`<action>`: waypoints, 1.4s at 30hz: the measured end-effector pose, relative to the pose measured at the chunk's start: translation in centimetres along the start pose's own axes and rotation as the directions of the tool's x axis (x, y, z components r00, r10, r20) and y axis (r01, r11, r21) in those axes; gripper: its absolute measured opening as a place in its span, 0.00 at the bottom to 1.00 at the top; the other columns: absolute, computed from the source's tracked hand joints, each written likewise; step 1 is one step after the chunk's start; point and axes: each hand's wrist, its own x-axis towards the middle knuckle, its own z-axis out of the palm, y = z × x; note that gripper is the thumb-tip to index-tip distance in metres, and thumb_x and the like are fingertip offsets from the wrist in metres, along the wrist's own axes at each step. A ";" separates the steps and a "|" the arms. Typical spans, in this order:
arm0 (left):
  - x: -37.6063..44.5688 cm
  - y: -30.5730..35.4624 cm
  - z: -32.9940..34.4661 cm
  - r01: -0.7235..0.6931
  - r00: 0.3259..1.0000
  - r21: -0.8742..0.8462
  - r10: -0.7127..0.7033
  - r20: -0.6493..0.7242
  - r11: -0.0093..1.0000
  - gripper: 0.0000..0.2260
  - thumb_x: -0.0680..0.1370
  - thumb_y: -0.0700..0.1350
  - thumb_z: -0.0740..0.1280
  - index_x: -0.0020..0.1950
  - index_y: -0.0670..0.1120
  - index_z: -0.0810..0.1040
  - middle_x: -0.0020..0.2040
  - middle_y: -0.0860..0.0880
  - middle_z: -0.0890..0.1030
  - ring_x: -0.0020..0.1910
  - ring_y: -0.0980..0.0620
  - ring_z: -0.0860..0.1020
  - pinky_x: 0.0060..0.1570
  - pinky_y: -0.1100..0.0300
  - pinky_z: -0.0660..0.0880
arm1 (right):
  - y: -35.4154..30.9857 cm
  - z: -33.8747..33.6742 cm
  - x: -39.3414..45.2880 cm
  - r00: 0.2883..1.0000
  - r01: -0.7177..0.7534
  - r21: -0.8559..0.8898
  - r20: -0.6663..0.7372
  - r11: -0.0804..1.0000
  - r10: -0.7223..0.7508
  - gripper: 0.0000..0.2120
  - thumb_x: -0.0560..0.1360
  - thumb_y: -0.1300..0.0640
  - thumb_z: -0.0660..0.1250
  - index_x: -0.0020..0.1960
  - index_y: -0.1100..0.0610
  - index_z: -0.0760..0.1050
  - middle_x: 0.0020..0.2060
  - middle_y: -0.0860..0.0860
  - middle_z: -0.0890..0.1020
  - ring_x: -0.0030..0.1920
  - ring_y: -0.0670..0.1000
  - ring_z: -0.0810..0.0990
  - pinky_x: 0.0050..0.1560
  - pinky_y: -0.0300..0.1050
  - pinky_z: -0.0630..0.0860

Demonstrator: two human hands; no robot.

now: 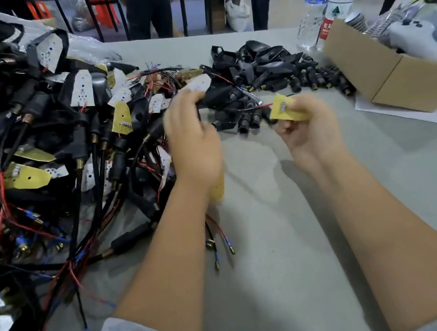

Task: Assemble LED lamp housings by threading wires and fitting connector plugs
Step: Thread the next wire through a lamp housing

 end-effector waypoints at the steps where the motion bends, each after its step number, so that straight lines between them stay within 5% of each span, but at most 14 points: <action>1: -0.1 -0.1 0.3 -0.083 0.990 0.075 0.073 0.124 0.994 0.21 0.75 0.31 0.59 0.67 0.44 0.74 0.72 0.45 0.68 0.73 0.45 0.62 0.73 0.51 0.58 | -0.1 -0.2 -0.1 0.999 -0.026 0.079 0.020 0.997 0.025 0.11 0.69 0.67 0.59 0.30 0.57 0.68 0.29 0.52 0.69 0.29 0.49 0.64 0.30 0.38 0.62; 5: -0.3 -1.2 0.7 -0.156 0.932 0.301 0.039 0.360 0.941 0.22 0.79 0.39 0.61 0.73 0.50 0.69 0.81 0.47 0.48 0.79 0.45 0.48 0.75 0.42 0.54 | -0.2 -0.4 -0.8 0.992 -0.091 0.244 0.112 0.966 0.066 0.15 0.67 0.68 0.55 0.26 0.56 0.71 0.27 0.51 0.69 0.29 0.50 0.65 0.34 0.40 0.63; 8: 0.2 -1.6 0.0 0.063 0.960 0.358 -0.155 0.233 0.931 0.25 0.78 0.43 0.63 0.75 0.48 0.65 0.81 0.48 0.41 0.79 0.49 0.43 0.76 0.45 0.50 | -0.4 -0.5 -0.8 0.991 -0.112 0.403 0.113 0.908 0.072 0.03 0.60 0.64 0.59 0.32 0.57 0.69 0.30 0.52 0.68 0.28 0.51 0.66 0.31 0.41 0.64; 13: 0.8 -1.3 -0.2 0.226 0.965 0.337 -0.258 0.052 0.914 0.25 0.80 0.48 0.63 0.73 0.37 0.65 0.80 0.45 0.37 0.79 0.47 0.41 0.74 0.57 0.43 | -1.4 -2.6 0.0 0.999 -0.017 0.645 -0.025 0.764 0.044 0.02 0.60 0.62 0.61 0.29 0.57 0.69 0.27 0.50 0.71 0.27 0.49 0.67 0.34 0.39 0.64; 17: 0.8 -1.0 -0.2 0.276 0.961 0.165 -0.269 -0.068 0.947 0.23 0.79 0.40 0.63 0.73 0.37 0.66 0.80 0.46 0.41 0.78 0.44 0.45 0.59 0.81 0.41 | -2.2 -4.1 0.7 0.969 0.054 0.591 -0.225 0.805 0.101 0.10 0.71 0.62 0.63 0.32 0.55 0.70 0.25 0.47 0.70 0.25 0.46 0.65 0.30 0.37 0.63; 19: 0.5 -0.7 -0.3 0.220 0.972 0.179 -0.200 -0.121 0.959 0.23 0.77 0.36 0.63 0.72 0.39 0.68 0.80 0.43 0.47 0.77 0.40 0.50 0.61 0.82 0.45 | -2.3 -4.3 0.9 0.964 0.025 0.523 -0.239 0.852 0.118 0.12 0.76 0.58 0.63 0.34 0.54 0.70 0.27 0.47 0.70 0.25 0.45 0.63 0.27 0.36 0.58; 20: 0.5 -0.5 -0.4 0.143 0.985 0.220 -0.118 -0.122 0.965 0.22 0.75 0.34 0.62 0.70 0.41 0.71 0.79 0.42 0.52 0.76 0.39 0.54 0.67 0.74 0.51 | -2.3 -4.3 1.0 0.968 0.012 0.502 -0.223 0.865 0.115 0.12 0.78 0.57 0.63 0.36 0.53 0.70 0.28 0.47 0.71 0.25 0.45 0.62 0.27 0.36 0.57; 23: 0.0 0.1 0.2 -0.186 0.979 0.268 0.154 0.137 0.945 0.20 0.73 0.32 0.61 0.63 0.43 0.78 0.72 0.45 0.70 0.70 0.41 0.65 0.69 0.51 0.61 | -2.2 -3.9 1.2 0.987 -0.056 0.414 -0.112 0.909 0.112 0.12 0.79 0.56 0.61 0.36 0.52 0.70 0.30 0.47 0.75 0.24 0.44 0.61 0.23 0.35 0.57; 27: -1.2 0.2 1.7 -0.331 0.865 0.263 0.180 0.468 0.906 0.17 0.79 0.41 0.61 0.66 0.53 0.77 0.64 0.55 0.78 0.72 0.51 0.64 0.71 0.50 0.54 | -1.9 -3.8 1.2 0.994 -0.093 0.474 -0.012 0.876 0.112 0.11 0.80 0.56 0.61 0.38 0.53 0.71 0.29 0.47 0.77 0.23 0.43 0.62 0.23 0.33 0.60; 31: -0.6 0.1 1.6 -0.378 0.876 0.375 0.196 0.441 0.846 0.12 0.83 0.47 0.58 0.63 0.52 0.78 0.52 0.51 0.80 0.60 0.46 0.73 0.60 0.51 0.61 | -1.7 -4.2 0.9 0.995 -0.036 0.611 0.092 0.791 -0.026 0.10 0.81 0.53 0.61 0.47 0.59 0.75 0.39 0.55 0.81 0.31 0.46 0.75 0.32 0.35 0.72; 33: -0.5 0.4 1.3 -0.380 0.887 0.322 0.243 0.393 0.867 0.11 0.83 0.45 0.58 0.61 0.48 0.78 0.47 0.47 0.80 0.52 0.41 0.76 0.53 0.49 0.65 | -1.4 -3.3 0.6 0.975 -0.104 0.512 0.223 0.853 -0.015 0.11 0.77 0.51 0.64 0.52 0.59 0.77 0.45 0.56 0.79 0.37 0.48 0.76 0.37 0.36 0.74; 36: -1.1 0.8 1.3 -0.327 0.888 0.175 0.239 0.393 0.929 0.13 0.83 0.47 0.57 0.63 0.49 0.77 0.46 0.46 0.77 0.48 0.41 0.76 0.47 0.47 0.72 | 0.0 -1.4 0.1 0.938 -0.133 0.060 0.330 0.989 0.107 0.09 0.75 0.53 0.67 0.51 0.57 0.80 0.42 0.51 0.79 0.35 0.46 0.73 0.36 0.36 0.73; 38: -1.2 0.6 1.4 -0.315 0.881 0.153 0.228 0.415 0.937 0.14 0.83 0.49 0.56 0.64 0.51 0.75 0.47 0.46 0.77 0.48 0.42 0.76 0.47 0.45 0.73 | 1.0 -0.6 -0.4 0.933 -0.083 -0.173 0.332 0.981 0.137 0.08 0.80 0.59 0.62 0.50 0.58 0.80 0.38 0.50 0.80 0.33 0.45 0.73 0.34 0.35 0.70; 42: -0.8 0.0 1.3 -0.245 0.890 0.109 0.179 0.419 0.963 0.11 0.83 0.46 0.59 0.60 0.47 0.78 0.50 0.46 0.80 0.51 0.45 0.76 0.49 0.48 0.72 | 1.4 -0.4 -0.3 0.955 -0.060 -0.171 0.277 0.983 0.106 0.13 0.83 0.58 0.56 0.48 0.61 0.77 0.39 0.54 0.81 0.32 0.46 0.76 0.34 0.36 0.73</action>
